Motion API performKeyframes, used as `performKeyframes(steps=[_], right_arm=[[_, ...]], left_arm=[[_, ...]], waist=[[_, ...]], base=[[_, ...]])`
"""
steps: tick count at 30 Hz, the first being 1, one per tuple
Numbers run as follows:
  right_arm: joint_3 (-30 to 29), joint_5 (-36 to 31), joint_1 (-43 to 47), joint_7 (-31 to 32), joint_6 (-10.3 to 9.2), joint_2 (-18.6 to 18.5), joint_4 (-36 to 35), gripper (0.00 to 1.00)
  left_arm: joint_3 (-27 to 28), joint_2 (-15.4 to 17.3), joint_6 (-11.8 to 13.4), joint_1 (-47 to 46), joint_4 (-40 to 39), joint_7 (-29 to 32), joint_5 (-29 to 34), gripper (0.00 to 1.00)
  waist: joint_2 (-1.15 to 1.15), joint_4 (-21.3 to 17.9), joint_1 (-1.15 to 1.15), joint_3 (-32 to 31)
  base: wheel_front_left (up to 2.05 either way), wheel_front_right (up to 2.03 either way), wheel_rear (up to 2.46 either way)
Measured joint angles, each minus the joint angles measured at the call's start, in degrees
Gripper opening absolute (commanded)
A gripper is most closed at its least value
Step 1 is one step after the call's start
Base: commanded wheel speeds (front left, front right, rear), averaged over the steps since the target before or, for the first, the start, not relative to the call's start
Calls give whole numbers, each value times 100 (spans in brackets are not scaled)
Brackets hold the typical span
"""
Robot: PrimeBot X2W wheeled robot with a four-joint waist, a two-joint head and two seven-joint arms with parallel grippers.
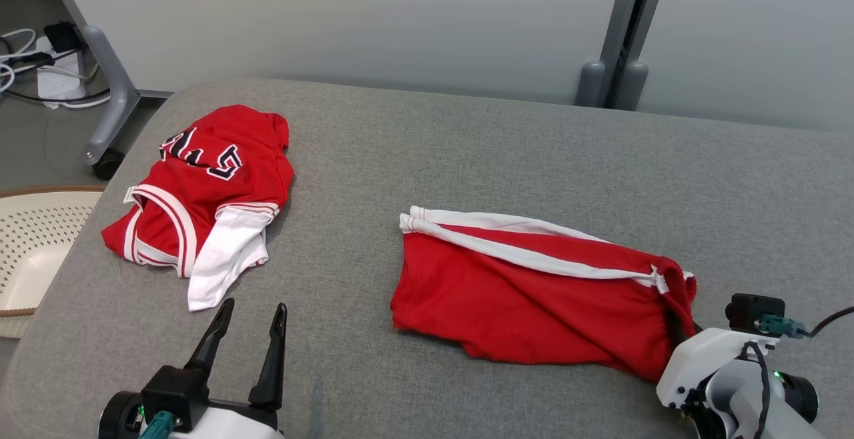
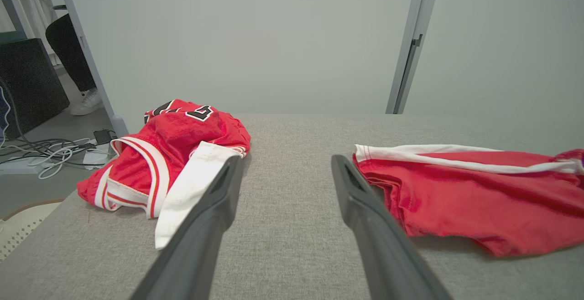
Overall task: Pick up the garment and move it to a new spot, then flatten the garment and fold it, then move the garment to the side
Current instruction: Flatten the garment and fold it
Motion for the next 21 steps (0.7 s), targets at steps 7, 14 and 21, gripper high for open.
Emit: performKeyframes(steps=[7, 14, 21], right_arm=[[325, 336, -64, 100, 2, -576, -131, 0], [514, 598, -47, 221, 1, -1591, -209, 0], [862, 1334, 93, 678, 0, -1769, -1081, 0]], left_arm=[[92, -2, -25, 20, 45, 0, -1, 100], [115, -4, -42, 88, 40, 0, -5, 100], [178, -4, -42, 193, 30, 0, -52, 100]], waist=[[0, -111, 0, -133], [0, -234, 0, -282], [0, -390, 0, -343]], base=[[0, 0, 0], [0, 0, 0], [0, 0, 0]])
